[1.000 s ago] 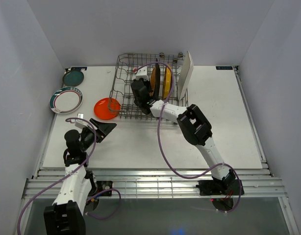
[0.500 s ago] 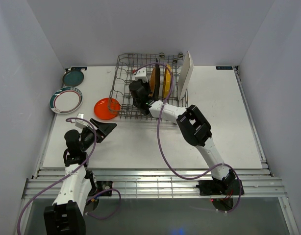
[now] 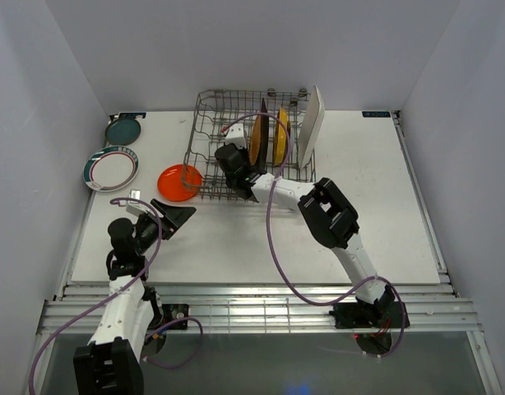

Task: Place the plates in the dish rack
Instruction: Insert the plate into the dish rack.

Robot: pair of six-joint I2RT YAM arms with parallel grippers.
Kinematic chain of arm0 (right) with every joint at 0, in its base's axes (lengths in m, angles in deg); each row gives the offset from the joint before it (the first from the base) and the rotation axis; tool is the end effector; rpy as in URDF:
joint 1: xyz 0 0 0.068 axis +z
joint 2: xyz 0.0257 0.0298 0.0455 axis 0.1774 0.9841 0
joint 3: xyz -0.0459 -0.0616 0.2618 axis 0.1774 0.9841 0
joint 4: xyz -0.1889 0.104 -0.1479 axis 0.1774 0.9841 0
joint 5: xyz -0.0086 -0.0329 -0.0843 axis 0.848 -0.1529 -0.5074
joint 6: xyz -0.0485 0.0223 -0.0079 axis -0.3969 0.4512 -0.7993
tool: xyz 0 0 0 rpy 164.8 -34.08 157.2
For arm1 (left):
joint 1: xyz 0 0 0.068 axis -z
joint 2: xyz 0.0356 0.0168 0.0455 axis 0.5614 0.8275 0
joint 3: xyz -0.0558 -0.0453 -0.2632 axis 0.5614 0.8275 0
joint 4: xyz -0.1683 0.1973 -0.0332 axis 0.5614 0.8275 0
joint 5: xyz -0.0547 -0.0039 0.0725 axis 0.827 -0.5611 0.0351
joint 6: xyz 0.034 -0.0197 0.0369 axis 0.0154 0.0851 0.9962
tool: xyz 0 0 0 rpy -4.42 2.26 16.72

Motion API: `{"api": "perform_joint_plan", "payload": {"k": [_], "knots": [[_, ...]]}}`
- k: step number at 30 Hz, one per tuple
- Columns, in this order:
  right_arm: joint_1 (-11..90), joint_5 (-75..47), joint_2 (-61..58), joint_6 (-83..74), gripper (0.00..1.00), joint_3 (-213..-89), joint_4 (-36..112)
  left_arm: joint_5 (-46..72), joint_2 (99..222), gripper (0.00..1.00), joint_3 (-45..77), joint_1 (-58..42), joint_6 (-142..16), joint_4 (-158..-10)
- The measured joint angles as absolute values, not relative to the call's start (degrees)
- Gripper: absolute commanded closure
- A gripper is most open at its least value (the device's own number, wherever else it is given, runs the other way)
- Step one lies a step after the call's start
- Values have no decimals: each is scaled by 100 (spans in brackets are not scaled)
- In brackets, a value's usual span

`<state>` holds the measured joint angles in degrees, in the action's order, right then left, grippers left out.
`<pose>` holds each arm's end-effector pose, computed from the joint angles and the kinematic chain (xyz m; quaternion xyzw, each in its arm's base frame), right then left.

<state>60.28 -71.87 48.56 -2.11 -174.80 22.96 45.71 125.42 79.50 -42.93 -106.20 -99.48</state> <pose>0.3587 0.3861 0.2064 -0.0207 0.7713 -0.0299 0.6355 0.1581 0.0006 0.1843 -0.2042 0.7387 -0.4821 0.4244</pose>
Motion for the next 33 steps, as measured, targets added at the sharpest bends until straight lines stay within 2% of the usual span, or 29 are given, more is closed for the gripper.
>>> {"api": "perform_joint_plan", "payload": {"k": [4,8,19,25,31,33], "knots": [[5993,-6772,4976,-49,68,-17331,2657,4573,12542,6,7950,-4293,-10620,-9985],[5978,-6641,5103,54,77,-17250,3009,4575,12542,6,7950,-4293,-10620,-9985],[5972,-6632,5113,202,74,-17250,3151,4590,12542,6,7952,-4293,-10627,-9985],[5972,-6639,5113,228,64,-17250,3158,4590,12542,6,7958,-4293,-10640,-9985],[5972,-6656,5113,228,60,-17250,3168,4592,12542,6,7961,-4293,-10640,-9987],[5972,-6656,5111,231,54,-17244,3168,4592,12542,6,7961,-4293,-10640,-9985]]}}
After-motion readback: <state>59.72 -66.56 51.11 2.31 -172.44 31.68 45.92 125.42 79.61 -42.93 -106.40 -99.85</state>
